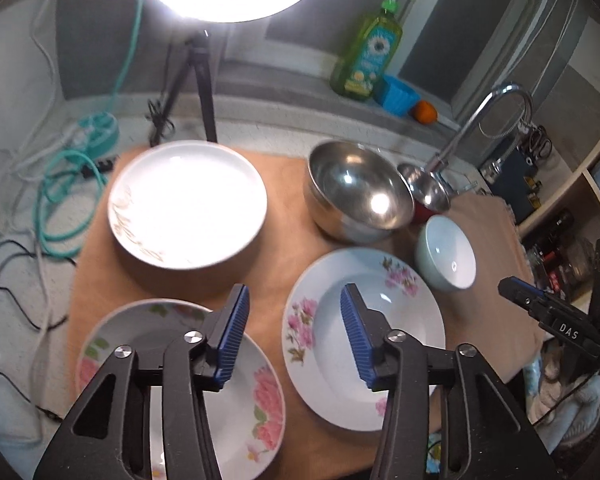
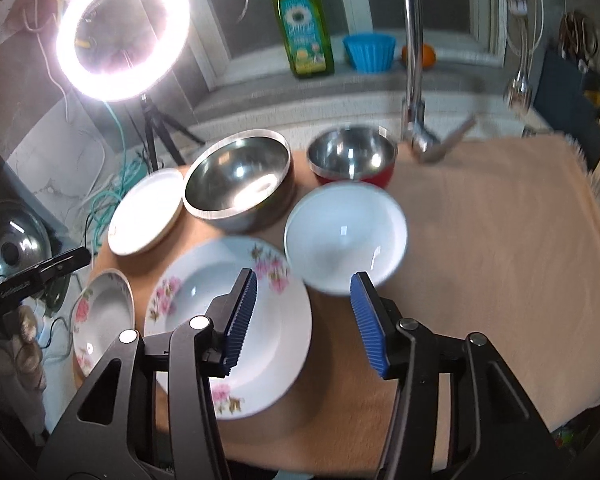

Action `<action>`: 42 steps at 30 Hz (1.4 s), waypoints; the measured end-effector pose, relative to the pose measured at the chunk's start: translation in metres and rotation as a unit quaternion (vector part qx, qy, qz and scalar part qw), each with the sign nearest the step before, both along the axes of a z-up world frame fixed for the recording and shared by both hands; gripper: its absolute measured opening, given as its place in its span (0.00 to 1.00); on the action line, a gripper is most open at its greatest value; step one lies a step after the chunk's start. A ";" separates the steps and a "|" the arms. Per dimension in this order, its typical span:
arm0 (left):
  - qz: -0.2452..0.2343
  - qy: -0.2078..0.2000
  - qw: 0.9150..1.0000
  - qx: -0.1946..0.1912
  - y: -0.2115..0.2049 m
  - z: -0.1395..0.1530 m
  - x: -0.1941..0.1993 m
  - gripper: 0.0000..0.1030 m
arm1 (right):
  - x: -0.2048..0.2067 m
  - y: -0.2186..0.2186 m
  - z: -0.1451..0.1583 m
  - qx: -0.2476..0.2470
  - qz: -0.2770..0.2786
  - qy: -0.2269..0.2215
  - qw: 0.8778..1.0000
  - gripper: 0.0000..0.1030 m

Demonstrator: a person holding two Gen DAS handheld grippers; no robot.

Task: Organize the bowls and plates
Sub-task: 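Move the right tool to the pink-flower plate rim while the left tool approaches the rose plate, then close the right tool on the pink-flower plate rim while the left tool grips the rose plate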

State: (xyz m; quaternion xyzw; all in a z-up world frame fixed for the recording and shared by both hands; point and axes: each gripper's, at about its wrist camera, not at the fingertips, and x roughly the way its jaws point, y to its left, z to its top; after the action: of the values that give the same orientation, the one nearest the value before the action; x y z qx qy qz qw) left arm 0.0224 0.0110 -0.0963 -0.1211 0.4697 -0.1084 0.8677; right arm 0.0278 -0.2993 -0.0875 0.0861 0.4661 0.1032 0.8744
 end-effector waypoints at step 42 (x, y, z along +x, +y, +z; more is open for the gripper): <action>-0.055 0.157 0.985 -0.049 -0.002 -0.080 0.053 0.13 | 0.023 -0.023 -0.105 0.158 -0.008 0.177 0.971 0.11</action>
State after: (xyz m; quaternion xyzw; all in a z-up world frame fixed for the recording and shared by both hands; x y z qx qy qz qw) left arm 0.0759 0.0089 -0.1766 -0.1525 0.6002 -0.1584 0.7691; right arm 0.0509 -0.3226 -0.1929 0.2441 0.5904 0.1519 0.7542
